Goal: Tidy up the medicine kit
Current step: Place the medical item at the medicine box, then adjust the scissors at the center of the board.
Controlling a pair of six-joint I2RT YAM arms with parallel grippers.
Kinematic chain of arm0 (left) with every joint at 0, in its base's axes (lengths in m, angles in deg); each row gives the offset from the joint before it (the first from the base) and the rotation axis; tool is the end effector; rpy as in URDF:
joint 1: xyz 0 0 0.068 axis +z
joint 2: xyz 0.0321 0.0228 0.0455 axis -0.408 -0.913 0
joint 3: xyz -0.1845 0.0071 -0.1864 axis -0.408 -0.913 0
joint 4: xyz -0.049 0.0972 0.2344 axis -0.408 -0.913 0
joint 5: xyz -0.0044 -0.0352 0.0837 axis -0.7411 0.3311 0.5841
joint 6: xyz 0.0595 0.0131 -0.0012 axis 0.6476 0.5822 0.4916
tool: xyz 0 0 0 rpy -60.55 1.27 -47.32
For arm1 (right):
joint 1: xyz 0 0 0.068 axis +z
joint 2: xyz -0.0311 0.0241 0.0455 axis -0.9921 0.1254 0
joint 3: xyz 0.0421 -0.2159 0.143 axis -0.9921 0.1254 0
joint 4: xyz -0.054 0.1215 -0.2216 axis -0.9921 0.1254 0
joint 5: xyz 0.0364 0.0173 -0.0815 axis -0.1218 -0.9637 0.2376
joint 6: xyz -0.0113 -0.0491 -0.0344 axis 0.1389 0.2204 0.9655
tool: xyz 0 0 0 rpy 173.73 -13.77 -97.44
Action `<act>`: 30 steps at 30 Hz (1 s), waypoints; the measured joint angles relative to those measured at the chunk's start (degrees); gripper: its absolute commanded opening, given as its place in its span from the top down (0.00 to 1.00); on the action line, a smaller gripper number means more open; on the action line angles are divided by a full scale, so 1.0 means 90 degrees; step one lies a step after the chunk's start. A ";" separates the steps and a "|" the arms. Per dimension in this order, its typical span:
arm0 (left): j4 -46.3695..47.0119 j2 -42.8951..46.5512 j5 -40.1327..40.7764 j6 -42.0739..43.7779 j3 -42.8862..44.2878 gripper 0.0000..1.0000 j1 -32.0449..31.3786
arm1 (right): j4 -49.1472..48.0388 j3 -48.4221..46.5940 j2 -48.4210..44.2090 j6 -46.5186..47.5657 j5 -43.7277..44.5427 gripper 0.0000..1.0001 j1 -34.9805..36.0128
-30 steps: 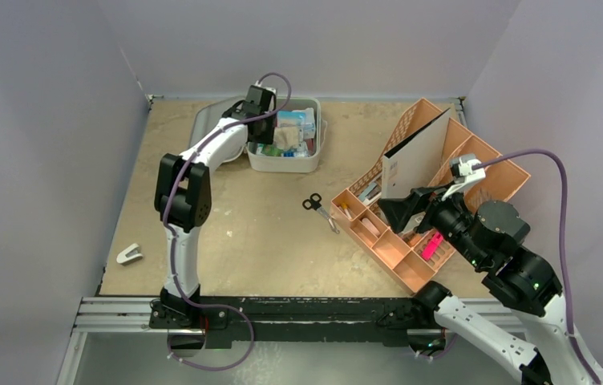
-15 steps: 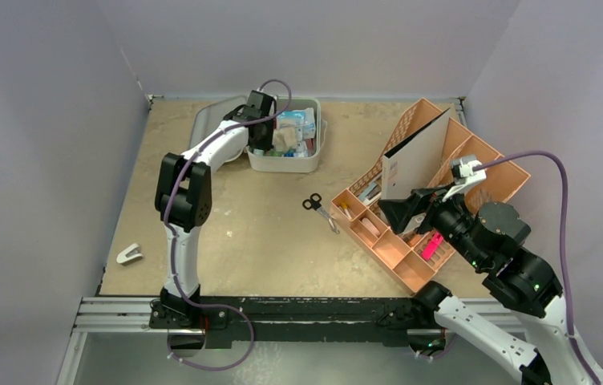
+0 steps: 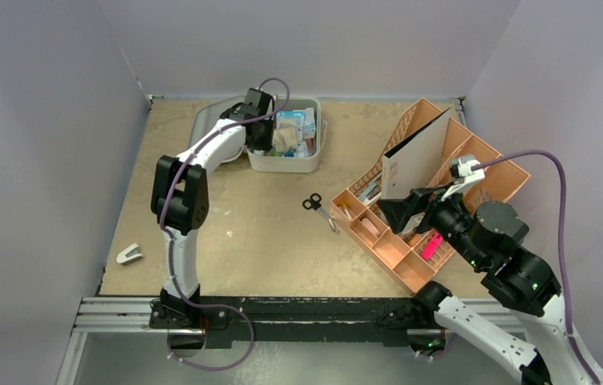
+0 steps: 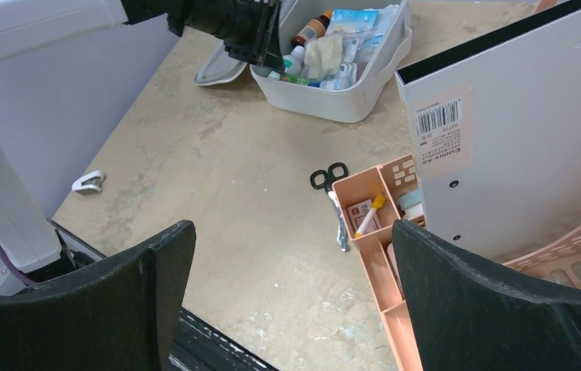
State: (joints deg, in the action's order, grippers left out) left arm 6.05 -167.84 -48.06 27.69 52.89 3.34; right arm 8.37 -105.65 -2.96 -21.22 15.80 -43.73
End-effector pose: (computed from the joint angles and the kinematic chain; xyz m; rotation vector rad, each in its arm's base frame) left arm 0.4366 -0.1615 0.2121 0.1383 2.5212 -0.1348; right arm 0.0797 0.0549 0.4167 -0.1270 1.6693 0.6717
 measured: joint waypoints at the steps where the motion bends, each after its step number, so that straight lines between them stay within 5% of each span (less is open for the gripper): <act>1: -0.0039 0.0080 -0.0019 0.0000 0.0000 0.70 0.0000 | -0.0005 0.0000 0.0007 -0.0010 0.0000 0.01 0.0000; 11: -0.0112 0.1610 -0.0639 0.0012 -0.0007 0.41 0.0029 | 0.0284 -0.0182 0.1117 -0.0335 -0.0109 0.03 0.0000; 19: 0.0007 0.3099 -0.2089 -0.0044 -0.1081 0.23 0.0529 | 0.0313 -0.0182 0.2346 -0.0527 -0.0658 0.22 0.0019; 30: 0.0075 0.5129 -0.3228 -0.0170 -0.4112 0.15 0.1447 | -0.0134 -0.0646 0.4741 0.0097 -0.0661 0.58 0.0685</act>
State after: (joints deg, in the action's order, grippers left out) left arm 6.73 -121.68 -77.11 26.16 15.89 16.37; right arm 7.17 -111.46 39.71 -20.34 9.86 -37.57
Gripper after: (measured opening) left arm 0.833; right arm 0.507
